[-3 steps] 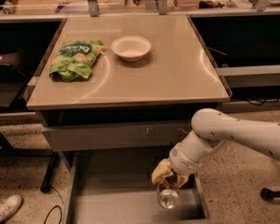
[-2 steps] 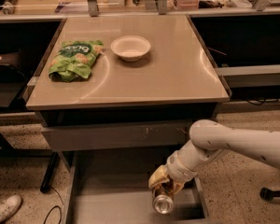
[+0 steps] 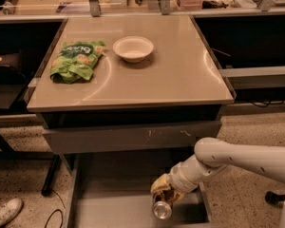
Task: Place orange can into middle drawer
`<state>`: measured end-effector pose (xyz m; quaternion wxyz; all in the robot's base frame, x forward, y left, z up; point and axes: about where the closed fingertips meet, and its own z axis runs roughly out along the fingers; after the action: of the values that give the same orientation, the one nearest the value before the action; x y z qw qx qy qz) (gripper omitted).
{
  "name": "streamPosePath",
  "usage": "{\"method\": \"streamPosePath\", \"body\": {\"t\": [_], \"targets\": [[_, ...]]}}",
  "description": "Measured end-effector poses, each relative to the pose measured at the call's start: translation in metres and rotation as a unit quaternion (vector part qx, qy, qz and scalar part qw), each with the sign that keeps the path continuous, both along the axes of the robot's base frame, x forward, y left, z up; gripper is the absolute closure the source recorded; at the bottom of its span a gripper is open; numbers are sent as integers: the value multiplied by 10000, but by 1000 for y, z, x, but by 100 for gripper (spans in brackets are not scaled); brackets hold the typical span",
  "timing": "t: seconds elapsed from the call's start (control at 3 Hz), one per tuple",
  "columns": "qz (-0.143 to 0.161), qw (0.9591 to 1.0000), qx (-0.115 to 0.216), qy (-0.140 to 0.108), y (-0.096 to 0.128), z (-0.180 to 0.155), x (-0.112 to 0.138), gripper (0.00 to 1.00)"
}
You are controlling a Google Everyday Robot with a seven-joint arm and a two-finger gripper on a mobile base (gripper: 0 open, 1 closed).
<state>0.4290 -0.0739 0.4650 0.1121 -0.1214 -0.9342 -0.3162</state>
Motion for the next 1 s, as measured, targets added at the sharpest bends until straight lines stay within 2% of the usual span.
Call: {"method": "streamPosePath", "body": {"t": [0.33, 1.0], "targets": [[0, 10000, 0, 0, 0, 0, 0, 100], [-461, 9989, -54, -28, 9, -43, 12, 100]]}}
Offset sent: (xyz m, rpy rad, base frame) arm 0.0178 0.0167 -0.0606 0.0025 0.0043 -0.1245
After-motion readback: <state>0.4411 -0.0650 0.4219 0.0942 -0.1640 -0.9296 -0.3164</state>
